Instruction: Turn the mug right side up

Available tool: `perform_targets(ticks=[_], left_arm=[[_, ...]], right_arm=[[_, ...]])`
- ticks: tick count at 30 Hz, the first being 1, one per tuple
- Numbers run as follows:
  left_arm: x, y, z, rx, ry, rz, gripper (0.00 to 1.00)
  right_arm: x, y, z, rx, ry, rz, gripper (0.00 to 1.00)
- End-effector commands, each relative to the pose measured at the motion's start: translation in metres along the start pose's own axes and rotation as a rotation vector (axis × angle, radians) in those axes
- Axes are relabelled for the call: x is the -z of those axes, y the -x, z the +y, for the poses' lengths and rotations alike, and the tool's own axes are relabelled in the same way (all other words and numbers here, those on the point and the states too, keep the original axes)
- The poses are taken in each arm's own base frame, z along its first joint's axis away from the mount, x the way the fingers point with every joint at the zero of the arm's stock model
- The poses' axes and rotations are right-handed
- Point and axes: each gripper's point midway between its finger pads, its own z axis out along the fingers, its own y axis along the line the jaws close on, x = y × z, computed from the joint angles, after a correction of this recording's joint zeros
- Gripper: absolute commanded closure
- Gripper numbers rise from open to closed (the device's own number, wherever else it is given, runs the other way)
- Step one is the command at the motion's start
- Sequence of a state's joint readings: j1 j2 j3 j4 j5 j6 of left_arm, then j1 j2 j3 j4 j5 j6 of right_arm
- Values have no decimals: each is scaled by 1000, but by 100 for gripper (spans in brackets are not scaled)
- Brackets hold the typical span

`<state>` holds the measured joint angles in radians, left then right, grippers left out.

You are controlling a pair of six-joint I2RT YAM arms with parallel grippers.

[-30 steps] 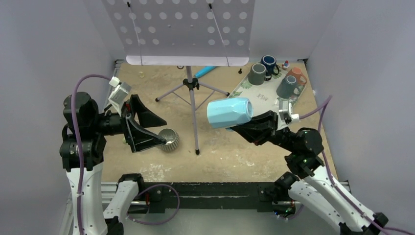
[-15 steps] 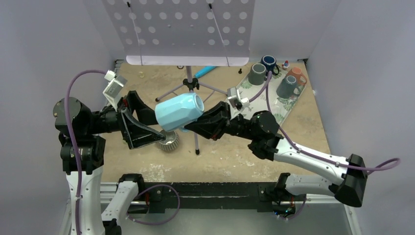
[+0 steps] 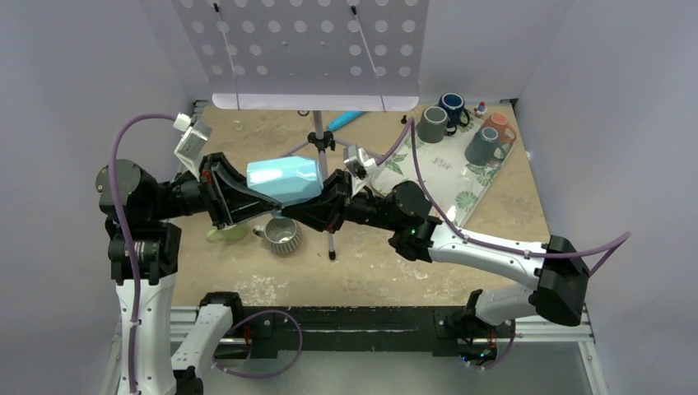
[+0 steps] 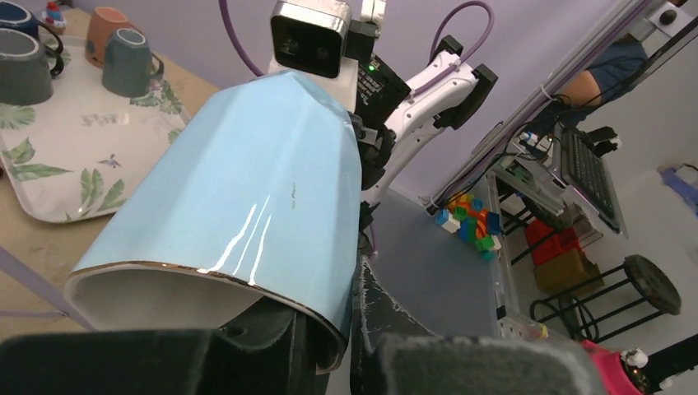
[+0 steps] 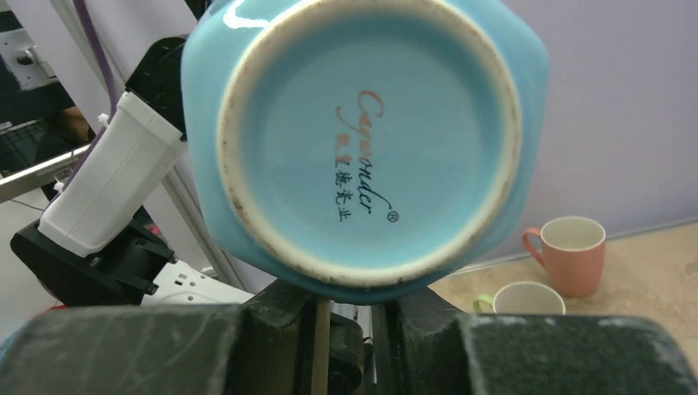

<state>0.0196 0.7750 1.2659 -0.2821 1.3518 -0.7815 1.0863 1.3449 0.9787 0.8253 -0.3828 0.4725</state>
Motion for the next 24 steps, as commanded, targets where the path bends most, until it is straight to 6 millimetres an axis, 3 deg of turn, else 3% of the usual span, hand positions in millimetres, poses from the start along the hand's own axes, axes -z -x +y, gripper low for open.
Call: perform_targets(ticks=[1,3,4,7,9,10,14,17,20,24], left_arm=[[0,-15,42,76,137,5,100],[9,-30,60,13,266,49,100],[18,-37,71,-57,357,90,100],[63,-58,98,-279,647,278,100],[105,-73,116,-402,842,441,100],[136,-78,132,-447,992,543,100],[222,-116,180,-457,1285,976,100],[257,-154,209,-304,1265,1194,100],[292,-162,237,-202,1337,1254,100],[295,-185,265,-39,1202,1244,100]], right_arm=[[-1,20,12,120,20,-28,62],[9,12,0,135,-56,11,8],[15,9,-6,146,-97,36,4],[37,-3,-21,184,-205,121,2],[51,-10,-29,212,-262,175,2],[58,-10,-31,226,-287,194,2],[75,-18,-39,265,-343,258,2],[82,-20,-47,281,-389,277,2],[85,-26,-50,276,-403,297,2],[89,-33,-54,273,-416,312,2]])
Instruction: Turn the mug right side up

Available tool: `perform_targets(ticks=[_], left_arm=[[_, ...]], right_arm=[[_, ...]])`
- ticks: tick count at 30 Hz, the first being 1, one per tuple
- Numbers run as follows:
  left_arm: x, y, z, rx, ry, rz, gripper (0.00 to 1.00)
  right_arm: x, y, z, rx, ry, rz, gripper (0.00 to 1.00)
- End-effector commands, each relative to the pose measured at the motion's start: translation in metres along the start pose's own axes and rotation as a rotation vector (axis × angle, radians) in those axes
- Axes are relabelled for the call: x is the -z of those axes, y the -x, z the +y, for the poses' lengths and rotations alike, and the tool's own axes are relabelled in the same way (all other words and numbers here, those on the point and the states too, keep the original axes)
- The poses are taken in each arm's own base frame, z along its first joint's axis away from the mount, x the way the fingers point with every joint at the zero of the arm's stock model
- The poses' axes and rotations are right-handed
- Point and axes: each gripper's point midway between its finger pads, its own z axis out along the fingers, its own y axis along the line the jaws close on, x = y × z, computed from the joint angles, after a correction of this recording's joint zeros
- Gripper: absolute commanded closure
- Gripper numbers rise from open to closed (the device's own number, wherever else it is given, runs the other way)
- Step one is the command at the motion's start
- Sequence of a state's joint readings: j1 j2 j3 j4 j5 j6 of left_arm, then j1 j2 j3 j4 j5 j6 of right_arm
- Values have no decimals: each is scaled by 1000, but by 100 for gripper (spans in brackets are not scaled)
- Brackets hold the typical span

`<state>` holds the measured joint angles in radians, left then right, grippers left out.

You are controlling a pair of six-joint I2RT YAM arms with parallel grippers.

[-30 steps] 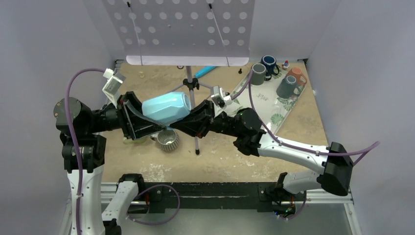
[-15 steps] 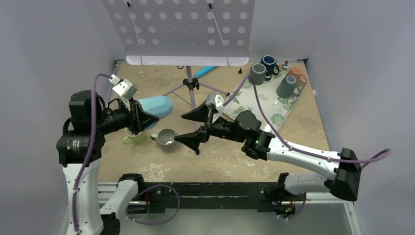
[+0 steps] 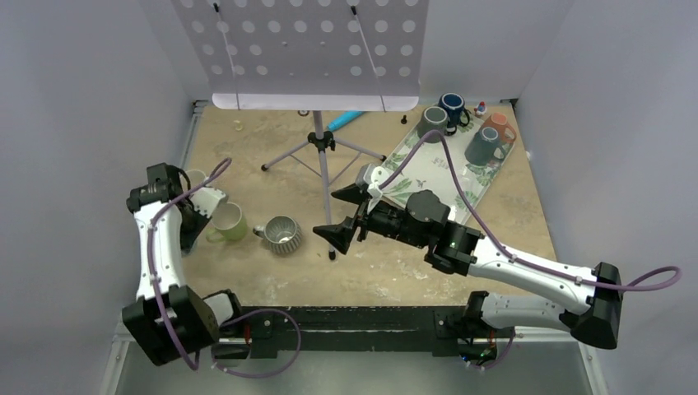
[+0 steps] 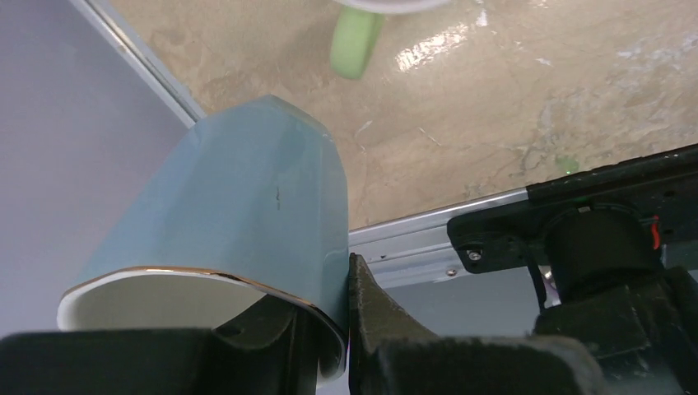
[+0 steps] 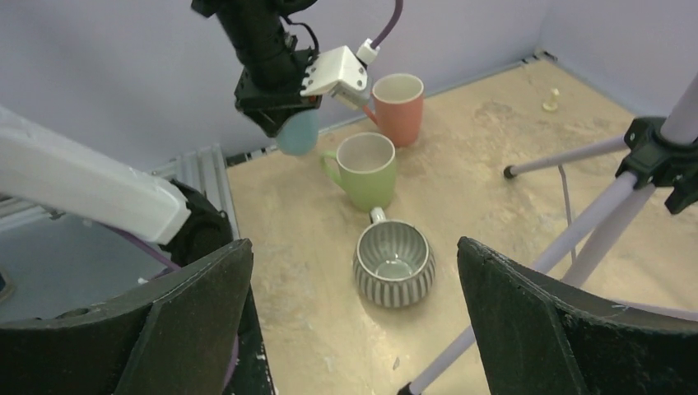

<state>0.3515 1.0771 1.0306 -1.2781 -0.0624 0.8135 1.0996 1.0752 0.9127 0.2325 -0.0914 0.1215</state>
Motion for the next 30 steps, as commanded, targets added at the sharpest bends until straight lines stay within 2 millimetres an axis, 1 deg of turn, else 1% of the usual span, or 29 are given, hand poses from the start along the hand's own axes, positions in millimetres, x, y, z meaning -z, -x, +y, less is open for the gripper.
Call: perform_targets(ticks=[1,2,4,7,10,13,14,15,16,17,18,20,21,22,23,24,27,28,29,30], left_arm=[[-18,8,40,-57,5,15,100],[-26,8,45,-43,-6,24,100],[-41,7,49,-33,-47,30,100],[-62,11,45,-21,-131,33,100],[-76,18,38,-7,-213,18,100],[-85,20,35,3,-245,21,99],[-88,20,36,5,-247,22,91],[-89,20,36,6,-244,22,79],[-89,20,37,8,-240,21,69],[-87,20,37,10,-232,18,61],[-83,21,37,11,-221,10,55],[-71,24,40,11,-189,-22,47],[-64,28,43,12,-171,-44,42],[-55,31,45,18,-153,-65,39],[-45,36,47,25,-138,-90,38],[-32,43,50,27,-114,-123,37],[-3,60,45,26,-96,-193,35],[6,66,41,18,-91,-221,35],[14,72,36,8,-89,-252,35],[23,78,29,-5,-91,-283,34]], right_arm=[[4,-12,-10,24,-50,34,2],[5,-12,-11,24,-59,35,2],[9,-12,-13,28,-74,37,2],[18,-8,-20,39,-114,19,1],[31,-6,-41,31,-229,9,1],[49,-8,-68,24,-357,22,1],[58,-9,-81,19,-416,27,1],[67,-13,-95,7,-477,36,1],[78,-16,-110,-2,-531,38,1],[91,-16,-125,-17,-588,32,1],[106,-18,-144,-28,-657,26,1],[138,-28,-179,-35,-800,32,1],[155,-30,-195,-34,-879,18,1],[174,-30,-213,-26,-965,2,1],[183,-28,-222,-11,-1005,-16,1],[197,-26,-238,9,-1062,-24,1],[215,-22,-277,47,-1114,14,1],[213,-23,-289,51,-1082,38,1],[216,-22,-303,51,-1077,57,1],[218,-28,-322,39,-1078,95,1]])
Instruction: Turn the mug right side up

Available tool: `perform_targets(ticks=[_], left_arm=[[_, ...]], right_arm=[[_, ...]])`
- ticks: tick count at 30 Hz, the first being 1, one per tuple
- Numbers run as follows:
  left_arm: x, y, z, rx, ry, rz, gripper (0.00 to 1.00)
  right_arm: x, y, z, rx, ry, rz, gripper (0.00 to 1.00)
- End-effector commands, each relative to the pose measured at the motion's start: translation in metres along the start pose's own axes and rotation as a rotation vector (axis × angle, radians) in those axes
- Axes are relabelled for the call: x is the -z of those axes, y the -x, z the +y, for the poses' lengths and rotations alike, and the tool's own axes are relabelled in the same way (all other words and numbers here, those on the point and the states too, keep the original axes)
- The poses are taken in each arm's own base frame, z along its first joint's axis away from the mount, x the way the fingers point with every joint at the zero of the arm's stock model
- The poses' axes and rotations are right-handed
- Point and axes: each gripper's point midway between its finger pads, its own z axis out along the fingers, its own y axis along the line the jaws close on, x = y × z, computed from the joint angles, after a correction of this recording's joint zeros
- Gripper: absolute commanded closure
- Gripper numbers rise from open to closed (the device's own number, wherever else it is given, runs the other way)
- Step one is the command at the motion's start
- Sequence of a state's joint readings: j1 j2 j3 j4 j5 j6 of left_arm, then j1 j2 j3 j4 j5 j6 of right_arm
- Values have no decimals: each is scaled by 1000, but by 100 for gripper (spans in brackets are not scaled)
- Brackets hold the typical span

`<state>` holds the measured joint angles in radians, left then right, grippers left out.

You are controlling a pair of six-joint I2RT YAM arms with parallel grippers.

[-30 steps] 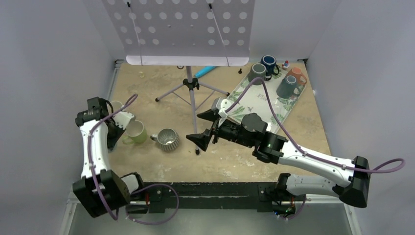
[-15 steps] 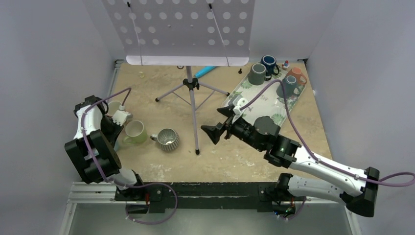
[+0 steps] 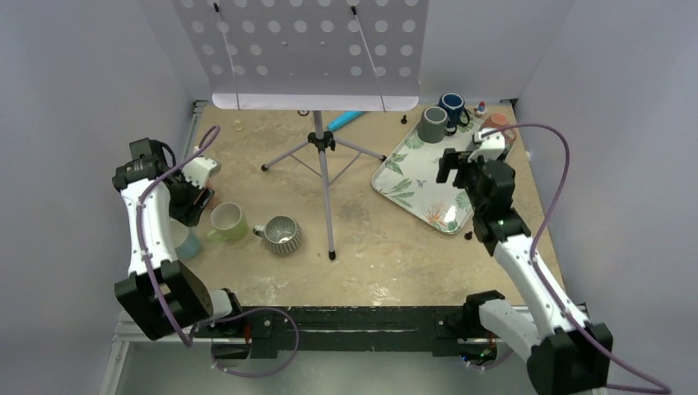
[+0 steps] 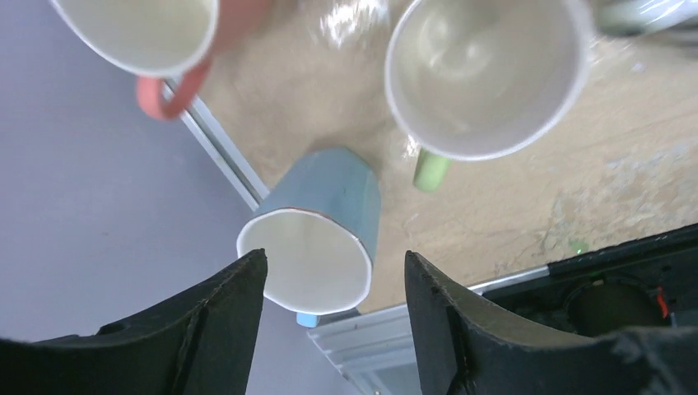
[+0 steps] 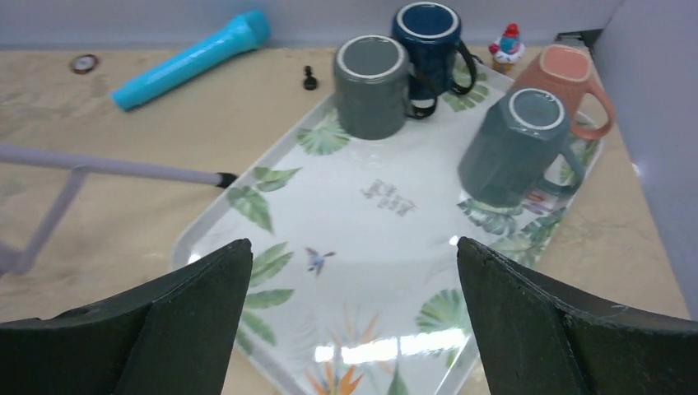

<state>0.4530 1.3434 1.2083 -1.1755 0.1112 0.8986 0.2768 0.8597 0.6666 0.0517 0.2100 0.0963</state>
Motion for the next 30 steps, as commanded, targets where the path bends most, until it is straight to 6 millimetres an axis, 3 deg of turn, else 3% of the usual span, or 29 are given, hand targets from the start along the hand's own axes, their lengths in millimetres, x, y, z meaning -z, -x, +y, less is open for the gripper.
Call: perform_targets(ticks=[1,3,7,11,16,22,26,30], left_arm=[[42,39,-35,-37,-26,-188,33],[53,50,-52,-61,-50,-254,31],[73,66,-81,-84,-129,-374,29],[80,68,-90,-72,-149,-408,28],[78,62,-96,-63,-158,-403,28],[73,59,-92,-44,-134,-378,27],[70,58,-88,-40,-112,-375,27],[69,58,-85,-42,-100,-373,27]], right_arm=[[-53,24,-23,57,63,-2,2],[-83,23,-35,132,87,41,3],[-148,29,-33,287,238,137,4],[-202,10,-48,385,352,280,8],[-252,-16,-67,422,391,337,2],[-289,-47,-66,425,482,392,2],[-287,-85,-61,402,551,486,2],[-269,-94,-54,392,586,513,5]])
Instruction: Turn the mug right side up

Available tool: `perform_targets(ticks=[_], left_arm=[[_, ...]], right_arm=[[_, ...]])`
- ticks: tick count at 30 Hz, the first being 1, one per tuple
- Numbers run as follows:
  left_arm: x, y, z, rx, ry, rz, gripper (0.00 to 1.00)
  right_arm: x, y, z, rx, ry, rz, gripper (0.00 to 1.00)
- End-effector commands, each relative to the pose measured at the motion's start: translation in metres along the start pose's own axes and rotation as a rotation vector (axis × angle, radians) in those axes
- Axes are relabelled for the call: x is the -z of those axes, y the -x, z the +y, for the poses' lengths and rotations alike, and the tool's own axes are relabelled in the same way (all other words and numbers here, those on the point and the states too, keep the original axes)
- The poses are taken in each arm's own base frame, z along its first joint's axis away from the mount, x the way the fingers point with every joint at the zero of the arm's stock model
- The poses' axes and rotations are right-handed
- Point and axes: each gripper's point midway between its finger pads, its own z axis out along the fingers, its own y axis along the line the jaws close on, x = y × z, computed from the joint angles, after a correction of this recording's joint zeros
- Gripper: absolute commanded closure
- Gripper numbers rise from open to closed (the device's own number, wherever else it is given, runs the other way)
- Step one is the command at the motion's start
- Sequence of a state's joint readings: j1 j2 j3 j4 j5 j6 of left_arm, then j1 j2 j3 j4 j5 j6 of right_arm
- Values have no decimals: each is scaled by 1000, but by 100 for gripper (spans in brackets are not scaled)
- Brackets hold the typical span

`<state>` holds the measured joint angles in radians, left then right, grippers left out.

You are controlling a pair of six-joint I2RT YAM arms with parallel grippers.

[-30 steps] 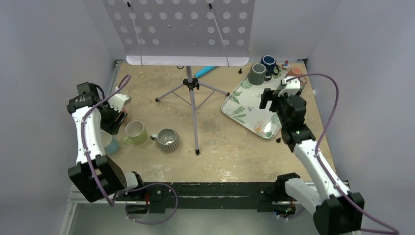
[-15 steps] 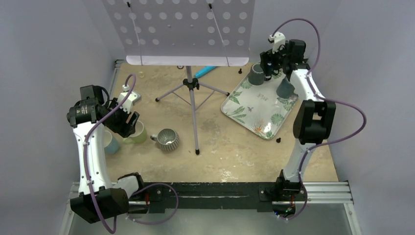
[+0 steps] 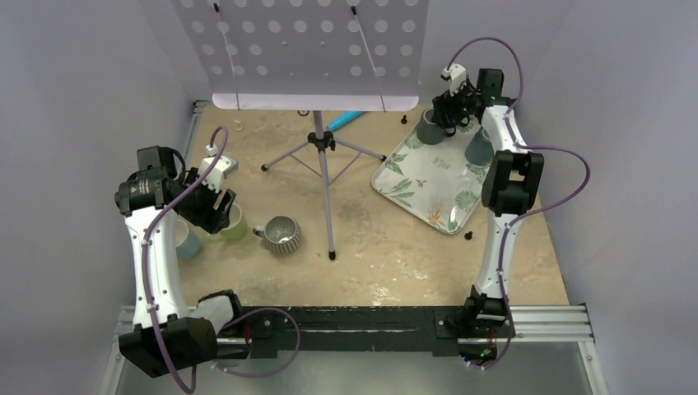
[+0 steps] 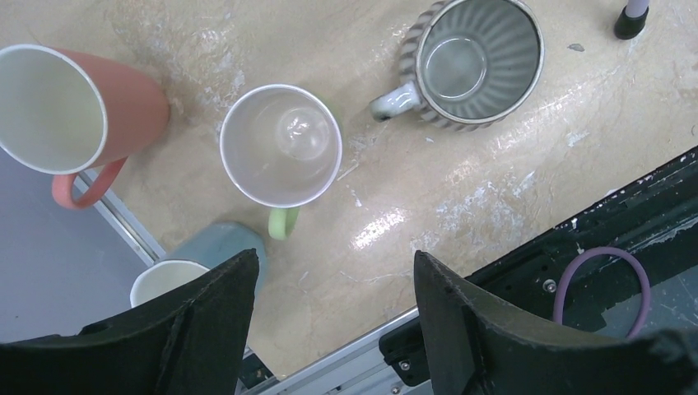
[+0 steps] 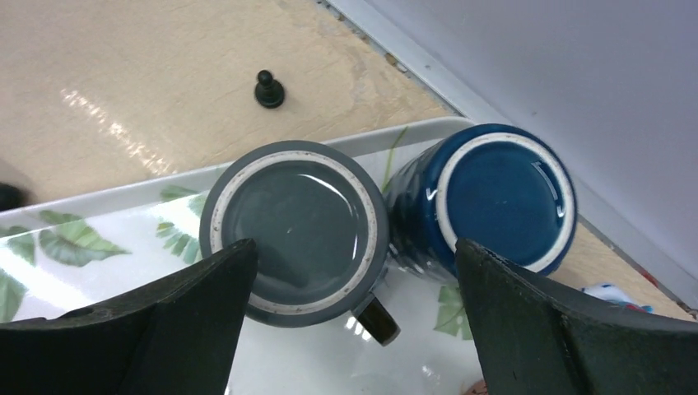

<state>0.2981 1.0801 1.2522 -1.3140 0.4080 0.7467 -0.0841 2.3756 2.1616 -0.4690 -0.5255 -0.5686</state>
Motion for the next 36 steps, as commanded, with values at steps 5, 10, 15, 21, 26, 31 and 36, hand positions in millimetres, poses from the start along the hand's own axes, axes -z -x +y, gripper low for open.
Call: perform_targets(ticks=[5,10,15,21,26,31,36], left_arm=[[5,8,3,-31,28,-33,27],[4,9,1,-51,13,-40,27],[5,7,-2,-67,2,-39,26],[7,5,-6,-86,-1,-44,26],[11,0,-9,-130,14,-43,26],[15,-2,-7,-145,33,-28,26],[17,-2,-8,-147,37,-28,26]], right_arm=[[34,-22,68,-41,217,81,5],[46,-21,92,-96,301,79,4],[72,0,101,-11,279,-7,2],[100,-6,119,156,323,5,2],[107,-40,135,317,407,62,2],[102,-70,110,387,356,227,2],[89,-59,83,477,277,214,1]])
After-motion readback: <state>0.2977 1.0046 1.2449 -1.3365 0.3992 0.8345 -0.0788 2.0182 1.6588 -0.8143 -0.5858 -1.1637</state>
